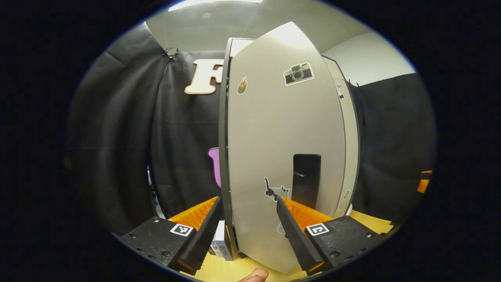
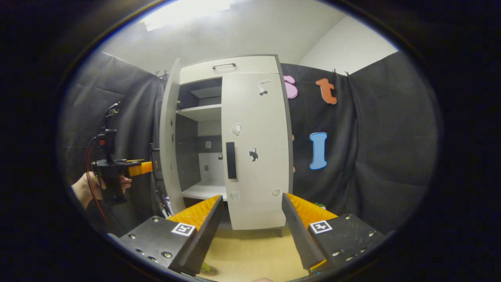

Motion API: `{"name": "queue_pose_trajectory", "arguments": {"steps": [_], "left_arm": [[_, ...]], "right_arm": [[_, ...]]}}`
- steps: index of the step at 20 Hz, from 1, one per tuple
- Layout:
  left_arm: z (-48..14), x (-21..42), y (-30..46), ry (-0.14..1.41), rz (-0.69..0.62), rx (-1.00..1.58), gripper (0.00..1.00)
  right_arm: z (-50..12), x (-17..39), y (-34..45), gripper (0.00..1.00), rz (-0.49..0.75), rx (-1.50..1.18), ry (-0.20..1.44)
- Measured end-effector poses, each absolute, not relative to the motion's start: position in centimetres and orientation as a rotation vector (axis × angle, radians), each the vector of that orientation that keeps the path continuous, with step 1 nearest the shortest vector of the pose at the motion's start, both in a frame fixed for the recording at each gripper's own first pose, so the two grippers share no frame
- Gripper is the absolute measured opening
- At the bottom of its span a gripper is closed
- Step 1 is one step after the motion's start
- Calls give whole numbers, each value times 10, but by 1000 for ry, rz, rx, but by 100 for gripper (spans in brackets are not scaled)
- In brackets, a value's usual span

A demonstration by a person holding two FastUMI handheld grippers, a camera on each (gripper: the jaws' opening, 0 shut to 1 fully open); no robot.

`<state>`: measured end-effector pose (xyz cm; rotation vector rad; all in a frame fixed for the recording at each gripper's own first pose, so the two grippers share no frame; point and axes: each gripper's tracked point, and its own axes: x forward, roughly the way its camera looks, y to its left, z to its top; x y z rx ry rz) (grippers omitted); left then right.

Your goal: Grasp the bottle in the cabinet with the left hand and place it on the coaster, then close the right door with the right hand and the left door with the left hand.

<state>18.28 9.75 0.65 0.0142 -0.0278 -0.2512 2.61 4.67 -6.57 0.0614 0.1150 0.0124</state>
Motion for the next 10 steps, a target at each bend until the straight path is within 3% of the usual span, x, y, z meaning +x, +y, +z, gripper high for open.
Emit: {"name": "queue_pose_trajectory", "arguments": {"steps": [3, 10], "left_arm": [[15, 163, 81, 8, -262, -31, 90], [33, 98, 65, -63, -232, 41, 92]], "right_arm": [[-65, 16, 41, 90, 10, 63, 131], [-37, -15, 34, 90, 26, 98, 88]]}}
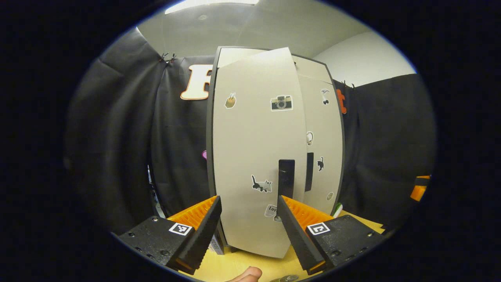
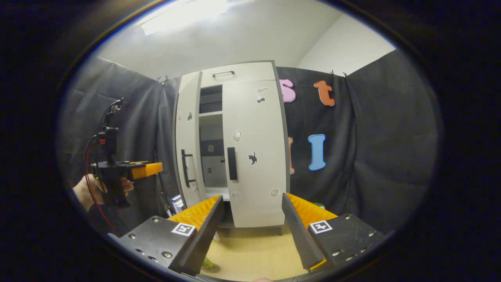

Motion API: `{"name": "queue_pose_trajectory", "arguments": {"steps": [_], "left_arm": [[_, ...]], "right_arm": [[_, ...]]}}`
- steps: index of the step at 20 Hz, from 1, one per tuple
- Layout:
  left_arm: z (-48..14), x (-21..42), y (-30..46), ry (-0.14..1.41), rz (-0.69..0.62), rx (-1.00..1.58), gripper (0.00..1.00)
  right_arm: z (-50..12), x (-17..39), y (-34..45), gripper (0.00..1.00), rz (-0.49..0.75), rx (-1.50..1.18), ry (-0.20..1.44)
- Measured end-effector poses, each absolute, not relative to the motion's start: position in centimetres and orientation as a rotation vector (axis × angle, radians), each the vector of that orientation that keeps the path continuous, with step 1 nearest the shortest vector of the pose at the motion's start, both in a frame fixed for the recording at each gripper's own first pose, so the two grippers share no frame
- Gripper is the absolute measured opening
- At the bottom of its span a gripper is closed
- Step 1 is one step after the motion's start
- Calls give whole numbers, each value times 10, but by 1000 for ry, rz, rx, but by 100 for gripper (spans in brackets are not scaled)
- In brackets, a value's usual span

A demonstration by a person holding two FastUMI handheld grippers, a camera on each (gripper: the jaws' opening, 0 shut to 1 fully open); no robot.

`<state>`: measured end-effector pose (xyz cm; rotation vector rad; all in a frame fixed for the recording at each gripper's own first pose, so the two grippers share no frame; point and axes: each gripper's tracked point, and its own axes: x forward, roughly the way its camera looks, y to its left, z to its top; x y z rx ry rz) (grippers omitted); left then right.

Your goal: Grasp the bottle in the cabinet with the left hand and place it on the coaster, then close the right door with the right hand and the left door with the left hand.

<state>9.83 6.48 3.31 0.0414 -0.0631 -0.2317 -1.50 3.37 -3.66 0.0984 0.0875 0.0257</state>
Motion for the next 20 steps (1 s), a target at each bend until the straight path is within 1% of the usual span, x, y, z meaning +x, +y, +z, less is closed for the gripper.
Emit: {"name": "queue_pose_trajectory", "arguments": {"steps": [2, 3, 4, 5, 6, 7, 8, 10, 11, 12, 13, 14, 15, 16, 17, 20], "left_arm": [[30, 77, 65, -59, -218, 34, 89], [26, 67, 63, -47, -221, 27, 92], [24, 58, 63, -41, -222, 22, 93], [23, 51, 64, -39, -219, 19, 92], [22, 45, 66, -36, -218, 20, 93], [19, 38, 67, -28, -214, 21, 94], [17, 32, 69, -21, -213, 16, 94], [12, 24, 66, -12, -223, 6, 94], [9, 17, 68, -7, -221, 9, 94], [4, 13, 71, 1, -212, 10, 94], [0, 9, 72, 10, -208, 9, 94], [-4, 4, 75, 16, -192, 3, 94], [-8, 0, 79, 30, -177, 5, 94], [-10, -4, 83, 37, -161, 8, 94], [-10, -9, 84, 34, -153, 7, 94], [-19, -18, 85, 52, -151, -4, 94]], "right_arm": [[-32, -23, 32, 90, 22, 102, 84], [-29, -27, 34, 90, 28, 103, 81], [-28, -29, 38, 87, 38, 105, 78], [-28, -30, 41, 90, 45, 103, 79], [-29, -33, 40, 90, 43, 99, 81], [-30, -35, 41, 87, 41, 98, 85], [-30, -37, 43, 90, 43, 101, 87], [-28, -39, 48, 90, 52, 108, 86], [-27, -40, 48, 87, 49, 107, 86], [-27, -40, 47, 90, 44, 106, 90], [-27, -41, 47, 87, 39, 104, 94], [-28, -39, 47, 90, 34, 101, 99], [-27, -39, 46, 90, 25, 93, 102], [-26, -38, 45, 87, 14, 82, 101], [-24, -38, 44, 91, 6, 70, 96], [-23, -36, 53, 90, 27, 44, 84]]}}
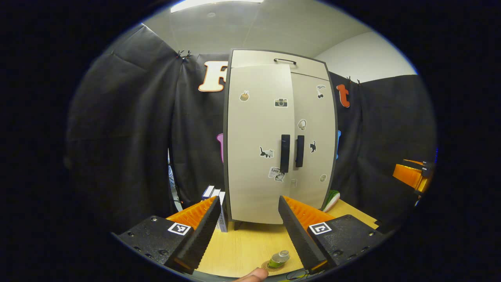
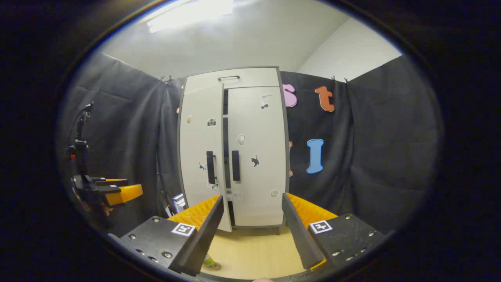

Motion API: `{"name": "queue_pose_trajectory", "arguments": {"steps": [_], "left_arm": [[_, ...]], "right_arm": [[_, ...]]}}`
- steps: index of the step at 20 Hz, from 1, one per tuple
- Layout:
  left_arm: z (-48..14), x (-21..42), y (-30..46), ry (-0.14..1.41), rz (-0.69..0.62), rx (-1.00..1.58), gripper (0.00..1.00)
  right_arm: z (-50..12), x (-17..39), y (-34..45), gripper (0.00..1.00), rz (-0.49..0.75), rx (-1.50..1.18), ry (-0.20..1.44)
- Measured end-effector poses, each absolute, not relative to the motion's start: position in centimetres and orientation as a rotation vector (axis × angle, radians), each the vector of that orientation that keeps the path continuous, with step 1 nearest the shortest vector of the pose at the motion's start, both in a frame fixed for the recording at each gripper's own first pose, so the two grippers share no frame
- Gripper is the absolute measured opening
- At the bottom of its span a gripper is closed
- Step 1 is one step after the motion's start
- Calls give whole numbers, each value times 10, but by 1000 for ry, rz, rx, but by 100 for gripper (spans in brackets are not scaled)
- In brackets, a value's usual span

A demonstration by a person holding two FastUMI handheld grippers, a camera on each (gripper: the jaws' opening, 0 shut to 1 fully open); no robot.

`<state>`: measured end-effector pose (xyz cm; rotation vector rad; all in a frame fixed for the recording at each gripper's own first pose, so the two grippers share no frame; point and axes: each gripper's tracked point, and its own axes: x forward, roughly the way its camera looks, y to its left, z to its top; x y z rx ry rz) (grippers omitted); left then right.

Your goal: Grasp the bottle in the cabinet with the left hand and place it on the coaster, then close the right door with the right hand and the left door with the left hand.

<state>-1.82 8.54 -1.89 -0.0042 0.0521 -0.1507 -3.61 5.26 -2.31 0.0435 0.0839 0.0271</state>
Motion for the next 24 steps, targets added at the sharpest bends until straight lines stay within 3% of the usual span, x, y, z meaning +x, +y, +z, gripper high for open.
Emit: {"name": "queue_pose_trajectory", "arguments": {"steps": [3, 5, 17, 24], "left_arm": [[-8, -28, 95, 9, -109, 14, 94], [-1, -34, 98, -17, -94, 29, 94], [7, -56, 80, -16, -145, -40, 94], [12, -60, 71, -25, -145, -36, 94]], "right_arm": [[-25, -36, 59, 87, 50, 24, 91], [-25, -35, 57, 90, 46, 8, 97], [-6, -31, 60, 87, 81, 36, 74], [-1, -37, 65, 90, 108, 32, 44]]}}
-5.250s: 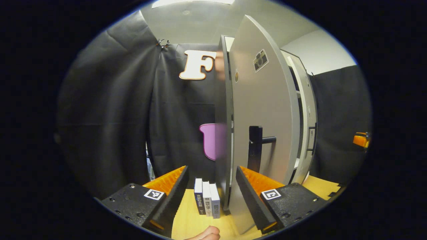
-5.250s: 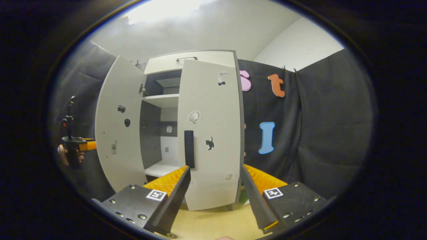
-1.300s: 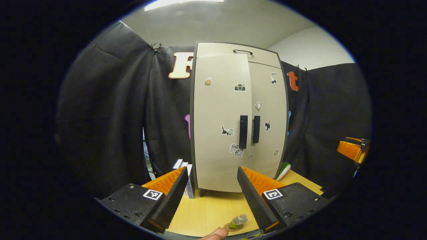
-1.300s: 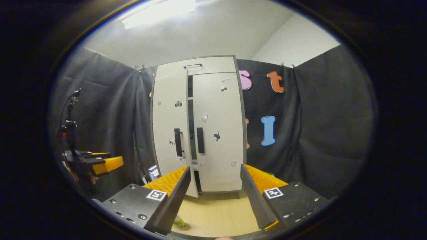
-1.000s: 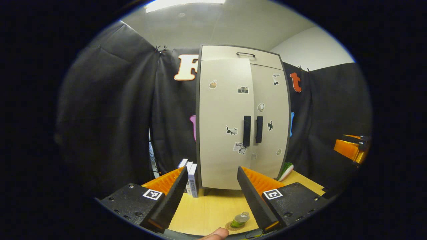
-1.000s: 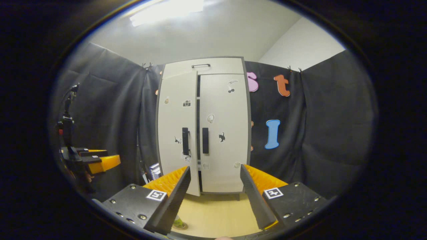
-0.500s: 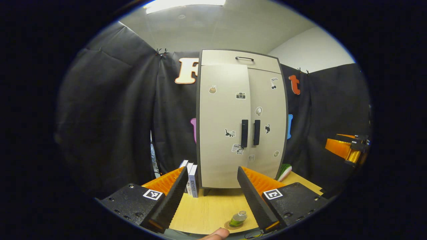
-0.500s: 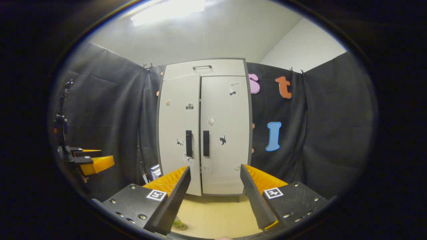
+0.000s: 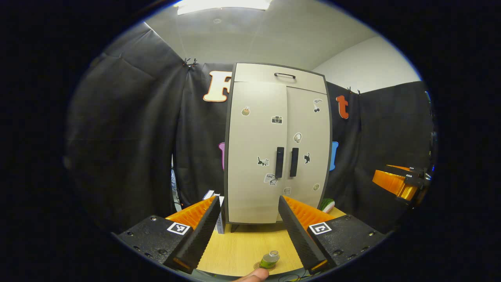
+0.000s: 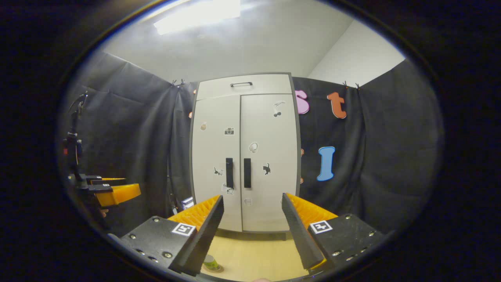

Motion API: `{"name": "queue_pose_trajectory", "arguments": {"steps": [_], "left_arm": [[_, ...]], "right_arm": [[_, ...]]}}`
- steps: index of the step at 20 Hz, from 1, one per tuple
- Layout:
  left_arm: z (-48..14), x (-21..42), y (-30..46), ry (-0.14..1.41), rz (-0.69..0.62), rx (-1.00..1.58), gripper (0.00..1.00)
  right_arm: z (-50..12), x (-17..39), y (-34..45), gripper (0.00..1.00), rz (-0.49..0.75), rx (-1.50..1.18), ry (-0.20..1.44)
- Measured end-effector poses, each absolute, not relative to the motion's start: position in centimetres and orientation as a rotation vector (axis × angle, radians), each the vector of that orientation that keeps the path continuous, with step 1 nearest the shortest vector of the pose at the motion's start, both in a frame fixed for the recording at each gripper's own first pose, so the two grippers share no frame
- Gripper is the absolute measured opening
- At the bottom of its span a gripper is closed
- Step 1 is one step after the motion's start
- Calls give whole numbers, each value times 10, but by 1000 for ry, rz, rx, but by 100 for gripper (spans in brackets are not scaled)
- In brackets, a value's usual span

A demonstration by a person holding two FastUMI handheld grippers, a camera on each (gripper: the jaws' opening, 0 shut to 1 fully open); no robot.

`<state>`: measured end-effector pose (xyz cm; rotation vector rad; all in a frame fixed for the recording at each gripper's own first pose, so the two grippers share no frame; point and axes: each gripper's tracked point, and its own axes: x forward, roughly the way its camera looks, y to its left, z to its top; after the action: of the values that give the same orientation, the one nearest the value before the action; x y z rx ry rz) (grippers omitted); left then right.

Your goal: Grasp the bottle in the cabinet with the left hand and place it on the coaster, then close the right door with the right hand and the left door with the left hand.

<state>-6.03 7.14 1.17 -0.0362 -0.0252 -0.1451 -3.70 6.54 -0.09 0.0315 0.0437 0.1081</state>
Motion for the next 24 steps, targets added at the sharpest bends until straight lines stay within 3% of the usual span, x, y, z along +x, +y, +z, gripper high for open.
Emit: {"name": "queue_pose_trajectory", "arguments": {"steps": [21, 23, 24], "left_arm": [[10, -56, 24, -10, -211, -26, 94], [11, -54, 25, -12, -210, -26, 94], [12, -52, 26, -15, -209, -28, 94]], "right_arm": [[22, -57, 33, 87, 14, 81, -8], [21, -54, 34, 90, 14, 79, -9], [19, -51, 35, 87, 14, 76, -7]]}}
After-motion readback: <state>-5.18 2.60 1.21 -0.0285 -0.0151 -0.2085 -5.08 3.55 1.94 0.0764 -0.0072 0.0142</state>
